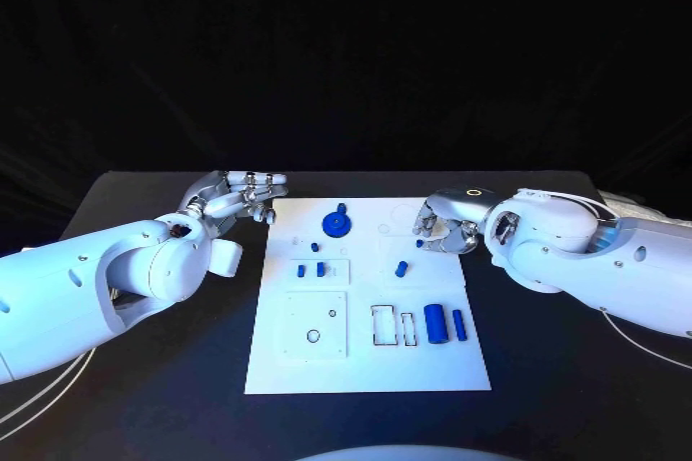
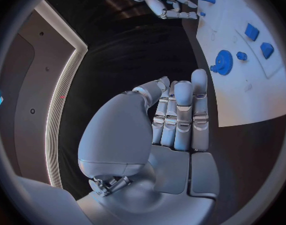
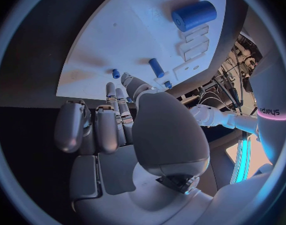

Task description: Assemble the parts on the task board

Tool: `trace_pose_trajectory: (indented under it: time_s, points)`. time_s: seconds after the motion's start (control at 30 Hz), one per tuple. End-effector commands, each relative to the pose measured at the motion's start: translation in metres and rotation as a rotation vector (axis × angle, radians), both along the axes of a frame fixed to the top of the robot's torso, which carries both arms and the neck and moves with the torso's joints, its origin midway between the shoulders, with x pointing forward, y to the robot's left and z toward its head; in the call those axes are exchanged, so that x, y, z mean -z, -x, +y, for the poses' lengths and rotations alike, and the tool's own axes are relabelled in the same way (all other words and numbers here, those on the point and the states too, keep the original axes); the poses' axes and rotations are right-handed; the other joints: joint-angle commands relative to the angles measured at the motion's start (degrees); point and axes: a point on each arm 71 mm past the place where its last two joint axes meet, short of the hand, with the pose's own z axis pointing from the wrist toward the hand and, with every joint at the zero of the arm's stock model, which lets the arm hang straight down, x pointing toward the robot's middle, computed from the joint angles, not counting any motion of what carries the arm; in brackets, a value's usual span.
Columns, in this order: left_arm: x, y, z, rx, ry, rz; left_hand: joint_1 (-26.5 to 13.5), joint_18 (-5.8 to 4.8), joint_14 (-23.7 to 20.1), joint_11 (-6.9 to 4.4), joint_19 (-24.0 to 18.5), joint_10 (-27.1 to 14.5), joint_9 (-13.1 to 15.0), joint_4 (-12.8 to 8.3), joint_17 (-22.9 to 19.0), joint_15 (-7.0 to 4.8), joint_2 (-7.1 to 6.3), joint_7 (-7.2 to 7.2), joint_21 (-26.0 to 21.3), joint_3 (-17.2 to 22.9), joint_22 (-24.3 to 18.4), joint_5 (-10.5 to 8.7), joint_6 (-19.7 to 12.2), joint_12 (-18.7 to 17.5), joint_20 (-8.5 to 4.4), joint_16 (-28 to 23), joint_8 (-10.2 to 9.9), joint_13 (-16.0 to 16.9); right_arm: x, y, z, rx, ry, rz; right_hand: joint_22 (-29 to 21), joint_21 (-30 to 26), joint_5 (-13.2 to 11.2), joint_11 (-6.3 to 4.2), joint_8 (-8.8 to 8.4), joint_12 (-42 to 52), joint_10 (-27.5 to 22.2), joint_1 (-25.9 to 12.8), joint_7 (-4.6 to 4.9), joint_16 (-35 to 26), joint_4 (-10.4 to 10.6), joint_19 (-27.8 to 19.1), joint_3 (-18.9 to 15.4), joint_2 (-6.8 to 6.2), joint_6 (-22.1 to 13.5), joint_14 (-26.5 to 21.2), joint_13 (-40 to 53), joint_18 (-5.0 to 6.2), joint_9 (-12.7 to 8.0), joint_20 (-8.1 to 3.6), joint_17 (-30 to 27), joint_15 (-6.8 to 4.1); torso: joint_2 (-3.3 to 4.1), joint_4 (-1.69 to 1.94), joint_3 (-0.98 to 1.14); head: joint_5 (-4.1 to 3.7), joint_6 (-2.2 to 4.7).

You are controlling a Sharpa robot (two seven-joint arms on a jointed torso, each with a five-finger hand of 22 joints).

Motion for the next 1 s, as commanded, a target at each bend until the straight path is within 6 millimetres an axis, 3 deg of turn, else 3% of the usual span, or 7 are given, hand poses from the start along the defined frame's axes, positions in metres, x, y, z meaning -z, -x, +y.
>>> trace_pose_trajectory:
  time_s: [0.03, 0.6, 1.0]
  points:
    - [-0.002, 0.001, 0.001, -0.049, 0.128, 0.016, -0.31, 1.17, -0.54, -0.08, -0.41, 0.32, -0.04, -0.07, -0.15, -0.09, 0.15, -0.21, -0.38, -0.36, -0.09, -0.13, 0.16, 0.19, 0.11, -0.33, 0.37, 0.09, 0.004, -0.001, 0.003, -0.005, 0.082, -0.036, -0.17, -0.26, -0.26, 0.19, -0.32, -0.43, -0.40, 0.12, -0.15, -0.30, -0.01, -0.29, 0.34, -0.51, -0.43, 2.63, -0.39, 0.46, -0.05, -0.12, -0.12, -0.36, 0.12, -0.11, 0.03, 0.12, 0.09]
    - [-0.003, 0.006, -0.001, -0.032, 0.143, 0.022, -0.10, 1.17, -0.77, -0.07, -0.35, 0.12, -0.06, -0.28, -0.68, -0.12, 0.23, -0.16, -0.67, -0.91, -0.33, -0.10, 0.07, 0.47, 0.07, -0.53, 0.42, 0.12, 0.019, -0.007, 0.012, 0.001, 0.109, -0.013, -0.60, -0.67, -1.02, 0.23, -0.18, -0.79, 0.05, 0.37, -0.14, -0.43, -0.11, -0.20, 2.28, 0.05, -0.21, 2.66, -2.55, 0.46, 0.04, -0.22, -0.24, -0.44, 0.06, -0.02, 0.04, 0.00, -0.17]
    - [-0.003, 0.006, -0.001, -0.032, 0.141, 0.028, -0.04, 1.16, -0.86, 0.00, -0.32, -0.05, -0.08, -0.36, -0.89, -0.09, 0.26, -0.03, -0.82, -1.18, -0.45, -0.09, -0.06, 0.57, 0.07, -0.60, 0.41, 0.12, 0.025, -0.007, 0.014, -0.007, 0.137, 0.006, -0.61, -0.82, -3.10, -0.60, 1.24, 0.49, 4.83, 1.70, -0.71, -0.25, -2.03, 0.10, 6.15, 1.51, 3.86, 2.76, -4.21, 0.47, 0.91, -0.07, 0.03, -0.20, 0.07, -0.02, 0.10, -0.12, -0.51]
